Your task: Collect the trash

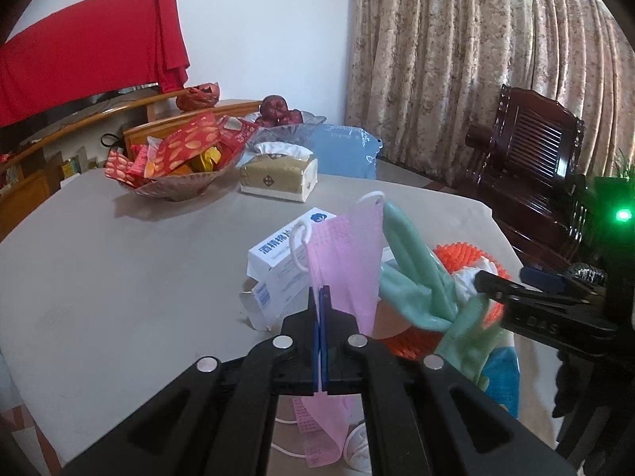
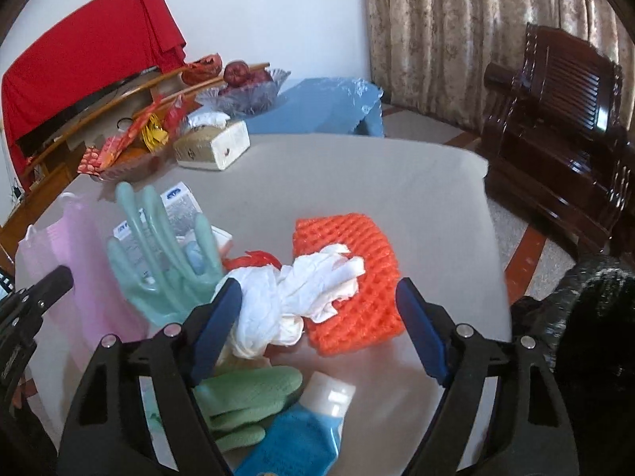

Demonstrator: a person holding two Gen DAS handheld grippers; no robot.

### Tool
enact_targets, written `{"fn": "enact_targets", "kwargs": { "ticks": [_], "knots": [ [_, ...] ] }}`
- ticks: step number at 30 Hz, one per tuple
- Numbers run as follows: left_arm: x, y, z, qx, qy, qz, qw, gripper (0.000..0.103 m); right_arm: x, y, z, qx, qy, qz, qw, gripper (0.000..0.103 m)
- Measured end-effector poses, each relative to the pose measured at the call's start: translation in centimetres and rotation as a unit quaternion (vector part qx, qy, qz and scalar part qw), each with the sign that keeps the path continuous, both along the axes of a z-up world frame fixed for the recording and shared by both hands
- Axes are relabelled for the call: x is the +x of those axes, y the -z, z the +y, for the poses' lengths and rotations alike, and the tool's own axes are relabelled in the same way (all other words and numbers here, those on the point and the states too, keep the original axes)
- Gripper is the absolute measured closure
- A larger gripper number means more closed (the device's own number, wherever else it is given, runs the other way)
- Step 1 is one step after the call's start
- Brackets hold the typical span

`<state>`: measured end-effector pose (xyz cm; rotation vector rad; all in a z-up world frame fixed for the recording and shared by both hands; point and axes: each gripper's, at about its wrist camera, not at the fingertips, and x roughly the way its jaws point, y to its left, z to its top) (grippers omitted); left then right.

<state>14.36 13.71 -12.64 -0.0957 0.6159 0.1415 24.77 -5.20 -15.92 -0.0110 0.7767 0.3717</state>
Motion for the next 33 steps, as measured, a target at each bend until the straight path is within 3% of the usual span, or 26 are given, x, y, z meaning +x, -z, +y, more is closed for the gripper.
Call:
{"fn": "enact_targets", "kwargs": {
  "ticks": [4, 7, 9, 12, 19, 33],
  "knots": [
    [0.2, 0.2, -0.1, 0.0, 0.001, 0.0, 1.0, 0.103, 0.5, 0.5, 0.3, 0.008, -0.011, 0.014, 1.0, 0.029],
    [0.2, 0.2, -0.3, 0.0, 0.002, 0.0, 1.0, 0.102, 0.5, 0.8, 0.8, 0.015, -0.034, 0.026, 0.999, 0.044],
    [0.2, 0.2, -0.5, 0.0, 0.003, -0.001, 1.0, 0.102, 0.3, 0.8, 1.1, 0.024, -0.054, 0.033, 0.998, 0.065],
    [0.0, -0.2, -0.9, 0.003, 0.007, -0.005, 1.0, 0.102, -0.2, 0.3, 1.0, 0.026, -0.07, 0.031, 0.997, 0.077],
    [-0.7, -1.9, -1.2, 0.006, 0.011, -0.022, 0.9997, 0.102, -1.7, -2.9, -0.2, 0.049, -0.066, -0.003, 0.997, 0.081],
    [-3.1, -8.5, -4.8, -0.002, 0.065, -0.093, 0.9935, 0.103, -6.6, -11.9, -4.8, 0.081, -0.057, -0.103, 0.99, 0.081]
  ]
}}
